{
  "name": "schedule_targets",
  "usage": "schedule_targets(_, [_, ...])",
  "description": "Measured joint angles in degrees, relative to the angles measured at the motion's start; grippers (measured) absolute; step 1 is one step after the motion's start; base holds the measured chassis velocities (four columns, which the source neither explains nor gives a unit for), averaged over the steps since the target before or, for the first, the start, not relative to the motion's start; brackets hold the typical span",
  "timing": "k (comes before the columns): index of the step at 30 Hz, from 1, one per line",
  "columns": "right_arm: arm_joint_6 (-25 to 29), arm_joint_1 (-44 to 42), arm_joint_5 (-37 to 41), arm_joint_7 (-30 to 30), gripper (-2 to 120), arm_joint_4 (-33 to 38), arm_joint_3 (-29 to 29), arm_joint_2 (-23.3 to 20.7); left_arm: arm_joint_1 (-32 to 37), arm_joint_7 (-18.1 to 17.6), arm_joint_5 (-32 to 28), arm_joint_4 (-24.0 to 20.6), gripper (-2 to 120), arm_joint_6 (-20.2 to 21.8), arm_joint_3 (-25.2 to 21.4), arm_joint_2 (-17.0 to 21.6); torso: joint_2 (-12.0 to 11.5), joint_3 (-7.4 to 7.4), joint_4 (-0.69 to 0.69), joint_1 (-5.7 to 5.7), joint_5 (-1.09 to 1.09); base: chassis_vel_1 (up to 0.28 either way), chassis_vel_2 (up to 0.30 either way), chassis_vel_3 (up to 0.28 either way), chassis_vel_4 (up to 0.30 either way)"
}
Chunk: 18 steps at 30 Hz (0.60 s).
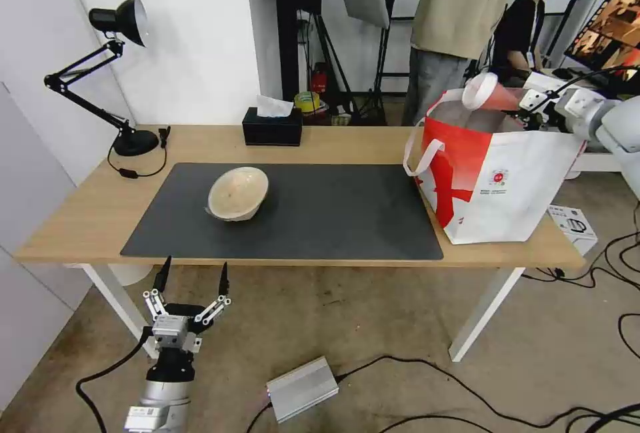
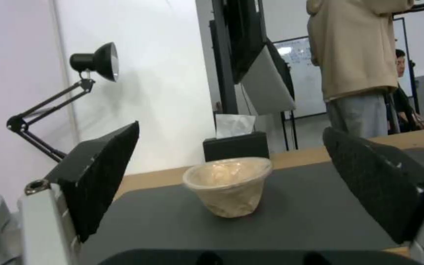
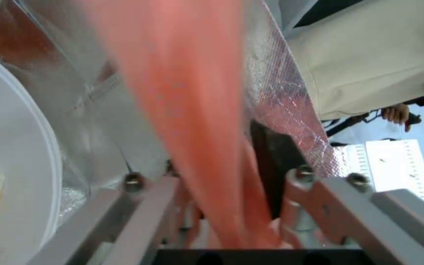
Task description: Pick up the trash from the table and place it into the takeout bag.
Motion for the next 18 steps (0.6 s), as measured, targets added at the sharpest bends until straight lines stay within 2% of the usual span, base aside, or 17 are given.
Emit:
schedule_targets(3, [0.0,-0.1,0.0,0.2,43,0.0,0.0,0.0,0.0,0.1,0.0,0.2,100,0.0,0.1,0.0,0.0,0.0,0.0,0.0,0.0,0.0,0.0,0.0,0.0])
schedule_targets(4, [0.0,-0.1,0.0,0.2,43,0.0,0.0,0.0,0.0,0.1,0.0,0.2,100,0.0,0.1,0.0,0.0,0.0,0.0,0.0,0.0,0.0,0.0,0.0,0.0])
schedule_targets(6, [-0.1,-0.1,0.1,0.3,52,0.0,0.0,0.0,-0.1,0.2,0.0,0.2,100,0.0,0.1,0.0,0.0,0.0,0.0,0.0,0.0,0.0,0.0,0.0,0.0])
schedule_targets(9, [-0.1,-0.1,0.1,0.3,55,0.0,0.0,0.0,-0.1,0.2,0.0,0.2,100,0.0,0.1,0.0,0.0,0.0,0.0,0.0,0.0,0.0,0.0,0.0,0.0])
schedule_targets(10, [-0.2,-0.1,0.2,0.4,69,0.0,0.0,0.0,-0.2,0.8,-0.3,0.3,100,0.0,0.1,0.0,0.0,0.0,0.0,0.0,0.0,0.0,0.0,0.0,0.0])
schedule_targets(11, [-0.2,-0.1,0.2,0.4,69,0.0,0.0,0.0,-0.2,0.8,-0.3,0.3,100,0.0,0.1,0.0,0.0,0.0,0.0,0.0,0.0,0.0,0.0,0.0,0.0])
schedule_targets(18, [-0.3,-0.1,0.3,0.7,95,-0.2,0.0,0.0,-0.4,1.6,-0.8,0.2,100,0.1,0.0,0.3,0.0,0.0,0.0,0.0,0.0,0.0,0.0,0.0,0.0])
